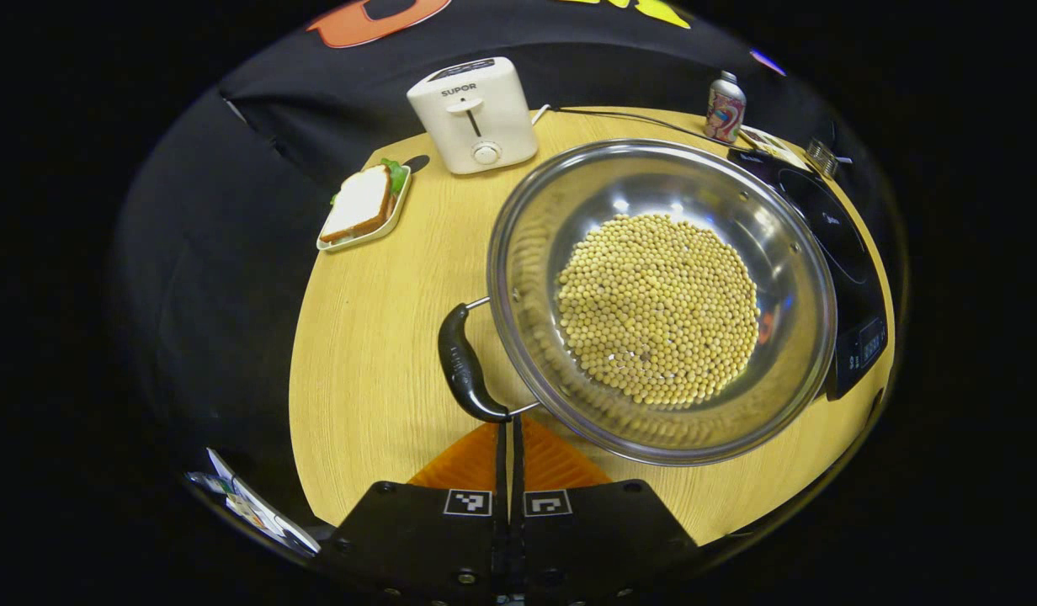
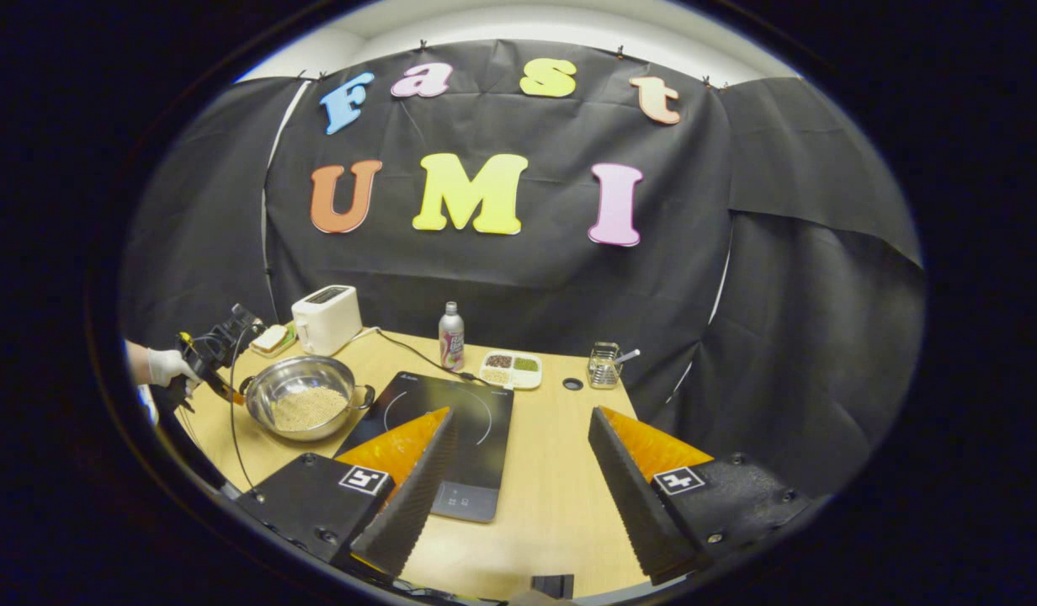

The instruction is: First push the handle of the pot to place it horizontally, then grasp the pot with both hands and set it on the induction cooktop.

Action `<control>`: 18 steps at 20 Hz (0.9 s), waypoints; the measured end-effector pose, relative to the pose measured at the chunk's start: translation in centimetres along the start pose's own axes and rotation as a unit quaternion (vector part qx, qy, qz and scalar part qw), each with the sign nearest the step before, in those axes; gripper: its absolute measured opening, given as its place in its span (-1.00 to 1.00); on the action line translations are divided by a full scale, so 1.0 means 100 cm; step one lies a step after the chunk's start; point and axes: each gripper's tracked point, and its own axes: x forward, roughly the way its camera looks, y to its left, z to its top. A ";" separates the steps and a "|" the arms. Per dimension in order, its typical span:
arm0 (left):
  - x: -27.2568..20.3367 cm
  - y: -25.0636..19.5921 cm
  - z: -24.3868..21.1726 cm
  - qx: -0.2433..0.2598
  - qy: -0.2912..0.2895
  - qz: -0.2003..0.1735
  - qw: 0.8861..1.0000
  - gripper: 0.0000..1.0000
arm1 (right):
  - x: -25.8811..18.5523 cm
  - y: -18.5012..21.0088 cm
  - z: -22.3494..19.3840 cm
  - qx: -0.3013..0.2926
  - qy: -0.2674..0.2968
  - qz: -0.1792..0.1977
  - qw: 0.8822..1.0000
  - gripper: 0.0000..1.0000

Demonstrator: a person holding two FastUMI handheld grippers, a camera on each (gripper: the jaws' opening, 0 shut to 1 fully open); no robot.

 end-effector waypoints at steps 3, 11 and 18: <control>0.004 0.004 0.006 -0.006 -0.003 0.002 1.000 -1.00 | 0.000 0.002 -0.002 -0.005 0.003 0.000 1.000 0.98; 0.014 0.017 0.023 -0.034 -0.003 0.002 0.999 -1.00 | 0.007 0.010 0.000 -0.012 0.008 0.002 1.000 0.98; 0.026 0.029 0.032 -0.038 0.001 0.009 0.999 -1.00 | 0.016 0.021 -0.003 -0.019 0.021 0.005 1.000 1.00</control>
